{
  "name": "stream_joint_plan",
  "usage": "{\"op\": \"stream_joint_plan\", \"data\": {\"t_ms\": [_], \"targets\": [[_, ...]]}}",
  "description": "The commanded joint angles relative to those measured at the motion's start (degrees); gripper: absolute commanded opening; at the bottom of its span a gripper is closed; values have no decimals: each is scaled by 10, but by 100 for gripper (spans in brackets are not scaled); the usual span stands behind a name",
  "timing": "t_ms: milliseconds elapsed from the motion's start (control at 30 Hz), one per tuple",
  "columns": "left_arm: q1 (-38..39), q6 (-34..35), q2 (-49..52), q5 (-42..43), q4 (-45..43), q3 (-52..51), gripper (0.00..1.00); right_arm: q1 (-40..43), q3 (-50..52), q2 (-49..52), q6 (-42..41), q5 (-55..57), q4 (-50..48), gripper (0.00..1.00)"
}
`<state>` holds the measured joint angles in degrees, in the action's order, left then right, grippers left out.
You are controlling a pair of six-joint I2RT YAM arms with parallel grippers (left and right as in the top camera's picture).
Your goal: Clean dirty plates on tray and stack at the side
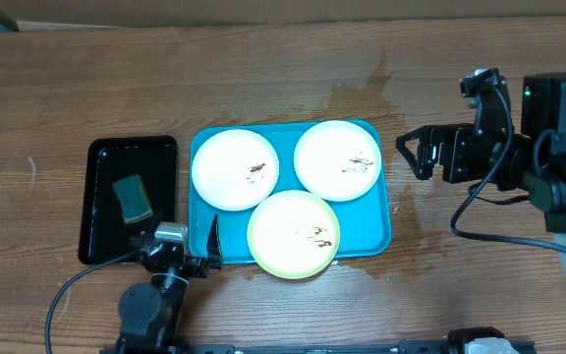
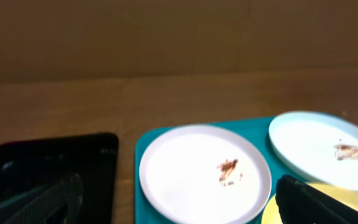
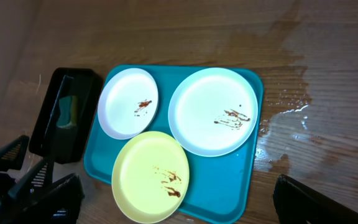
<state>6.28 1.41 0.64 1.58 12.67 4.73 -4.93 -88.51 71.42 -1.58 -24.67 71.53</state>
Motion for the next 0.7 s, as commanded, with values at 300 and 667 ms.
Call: {"op": "stream_joint_plan", "data": {"t_ms": [300,667], "targets": [[1,-6,250,-1,279,519,100,-3,-15,28,-73,86,-8,83],[1,-6,660,119,650,1010,100,-78,-15,93,-107,147,14,77]]}}
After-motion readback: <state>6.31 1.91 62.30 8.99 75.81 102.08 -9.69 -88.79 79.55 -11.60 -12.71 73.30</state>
